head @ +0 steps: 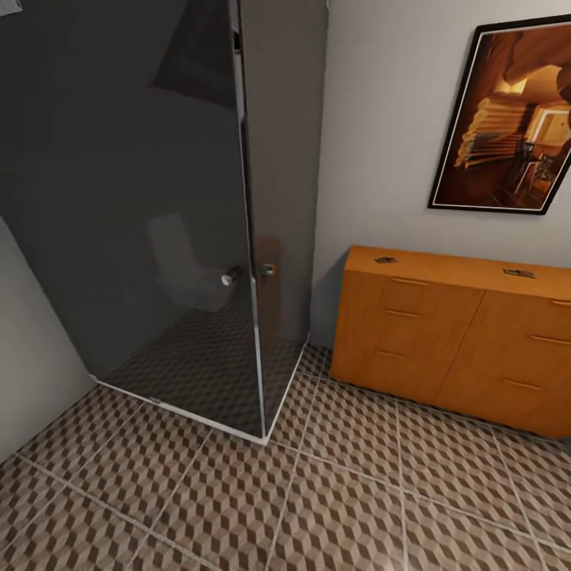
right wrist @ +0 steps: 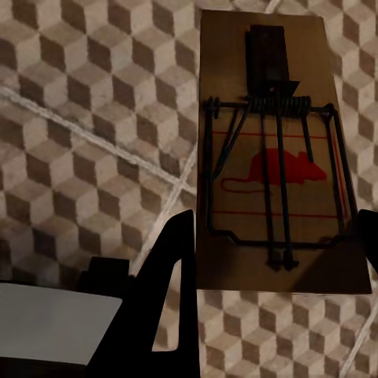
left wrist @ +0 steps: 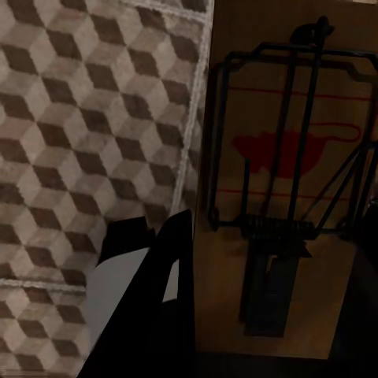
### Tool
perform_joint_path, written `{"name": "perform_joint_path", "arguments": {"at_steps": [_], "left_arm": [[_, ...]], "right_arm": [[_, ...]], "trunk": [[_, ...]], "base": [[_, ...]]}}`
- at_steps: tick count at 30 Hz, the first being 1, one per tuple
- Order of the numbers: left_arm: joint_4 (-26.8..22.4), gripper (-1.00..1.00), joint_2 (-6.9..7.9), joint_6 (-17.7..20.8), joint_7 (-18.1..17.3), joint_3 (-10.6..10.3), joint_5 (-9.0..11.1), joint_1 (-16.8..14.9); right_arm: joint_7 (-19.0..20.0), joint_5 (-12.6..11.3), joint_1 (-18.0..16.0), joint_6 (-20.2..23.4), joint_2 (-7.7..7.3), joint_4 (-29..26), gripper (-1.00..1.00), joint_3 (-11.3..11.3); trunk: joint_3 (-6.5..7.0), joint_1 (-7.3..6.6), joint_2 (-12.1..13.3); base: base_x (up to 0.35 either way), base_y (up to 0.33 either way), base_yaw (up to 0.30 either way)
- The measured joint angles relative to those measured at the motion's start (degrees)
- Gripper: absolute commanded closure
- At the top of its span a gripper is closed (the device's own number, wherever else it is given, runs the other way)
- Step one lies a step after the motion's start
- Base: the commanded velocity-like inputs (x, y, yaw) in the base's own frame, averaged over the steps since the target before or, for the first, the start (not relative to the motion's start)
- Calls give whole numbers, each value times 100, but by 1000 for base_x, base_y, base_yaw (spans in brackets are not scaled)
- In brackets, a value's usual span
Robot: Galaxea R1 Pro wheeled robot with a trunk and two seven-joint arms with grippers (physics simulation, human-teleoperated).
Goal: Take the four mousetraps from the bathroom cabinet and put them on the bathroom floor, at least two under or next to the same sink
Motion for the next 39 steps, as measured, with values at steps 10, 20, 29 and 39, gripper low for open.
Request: {"name": "perform_joint_path", "arguments": {"at_steps": [10,20,29,39], "left_arm": [[1,100,0,0,0,0,0,0],[-55,100,-45,0,-7,0,-16,0],[-70,100,-78,0,-6,0,-8,0],[-133,100,-98,1,-8,0,-12,0]], "right_arm": [[0,13,0,5,-2,0,100,-1],[-2,16,0,9,-1,14,100,4],[-7,16,0,11,6,57,100,8],[-9,16,0,9,6,59,100,8]], "trunk": [[-62,0,0],[-124,0,0],[-180,0,0],[-243,0,0]], "base": [[0,0,230],[0,0,230],[0,0,230],[0,0,230]]}}
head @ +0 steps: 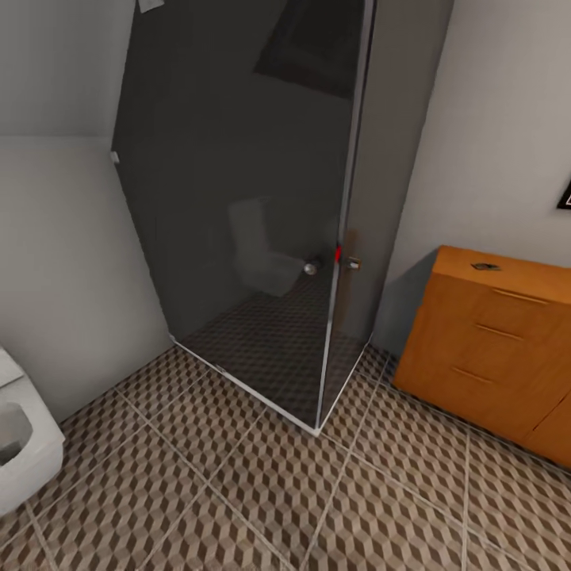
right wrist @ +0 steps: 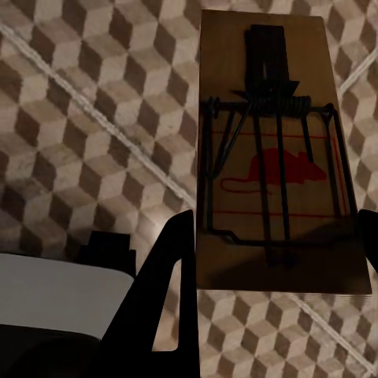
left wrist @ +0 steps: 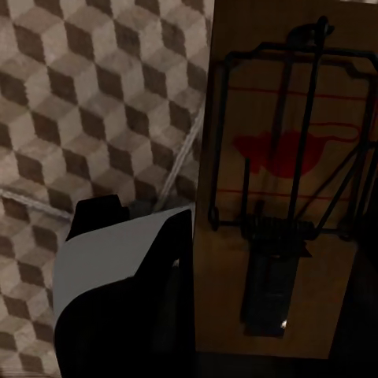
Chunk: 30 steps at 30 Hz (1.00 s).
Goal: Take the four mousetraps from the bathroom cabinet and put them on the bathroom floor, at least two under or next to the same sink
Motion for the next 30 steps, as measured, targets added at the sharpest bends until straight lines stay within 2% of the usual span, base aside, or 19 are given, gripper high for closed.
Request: {"name": "perform_joint_path", "arguments": {"at_steps": [30], "left_arm": [[-89,100,-16,1,0,0,-5,0]], "right_arm": [[0,6,0,-1,-3,0,100,0]], "trunk": [[-187,0,0]], "base": [[0,0,230]]}}
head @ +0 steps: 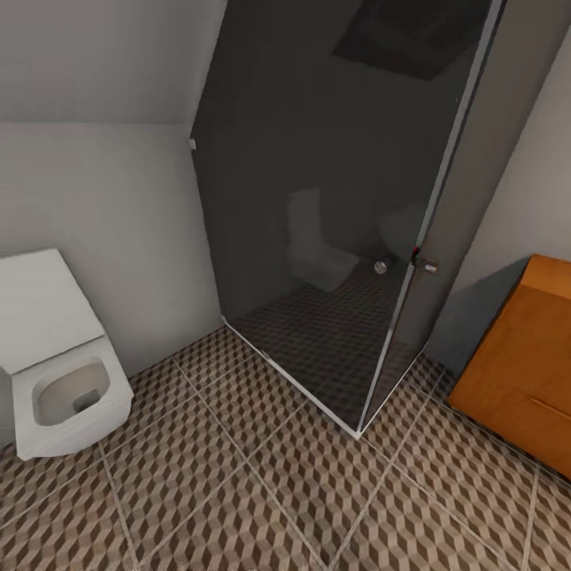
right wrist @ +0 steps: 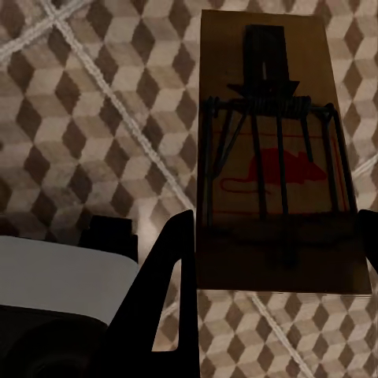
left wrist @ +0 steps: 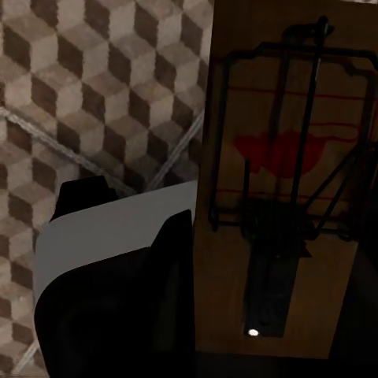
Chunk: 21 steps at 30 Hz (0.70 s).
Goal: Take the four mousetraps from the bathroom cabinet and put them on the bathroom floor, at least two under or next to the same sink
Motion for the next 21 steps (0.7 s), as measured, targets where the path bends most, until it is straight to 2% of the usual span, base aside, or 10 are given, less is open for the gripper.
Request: {"name": "perform_joint_path", "arguments": {"at_steps": [21], "left_arm": [[9,100,18,-1,1,0,0,0]], "right_arm": [[-6,12,-1,-7,4,-16,100,0]], "trunk": [[-71,0,0]], "base": [[0,0,262]]}}
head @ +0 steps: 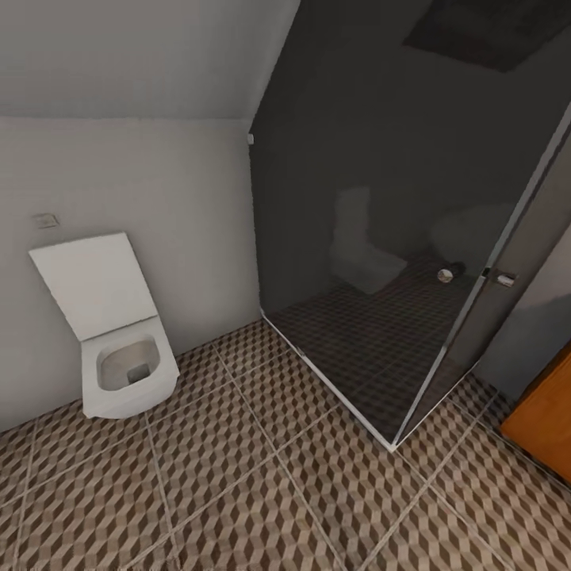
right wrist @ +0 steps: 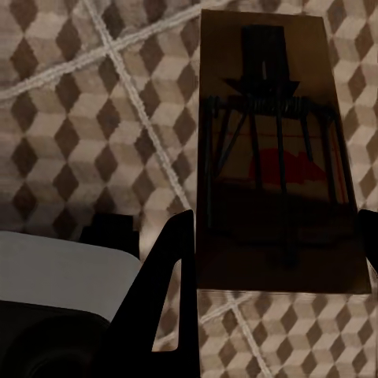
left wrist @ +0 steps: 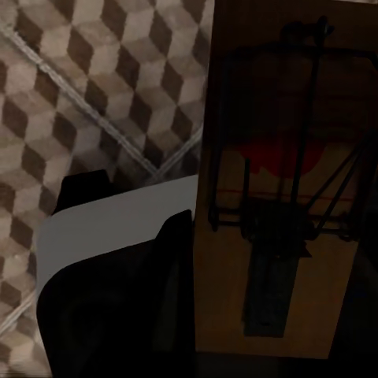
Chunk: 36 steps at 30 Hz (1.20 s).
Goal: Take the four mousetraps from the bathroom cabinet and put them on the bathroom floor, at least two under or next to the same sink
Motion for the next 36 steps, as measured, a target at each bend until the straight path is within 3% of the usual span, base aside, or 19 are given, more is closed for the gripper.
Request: {"name": "perform_joint_path", "arguments": {"at_steps": [36], "left_arm": [[-21,100,-6,0,-1,0,0,0]], "right_arm": [[-2,14,0,-44,-17,-3,100,0]], "trunk": [[100,0,0]], "base": [[0,0,277]]}}
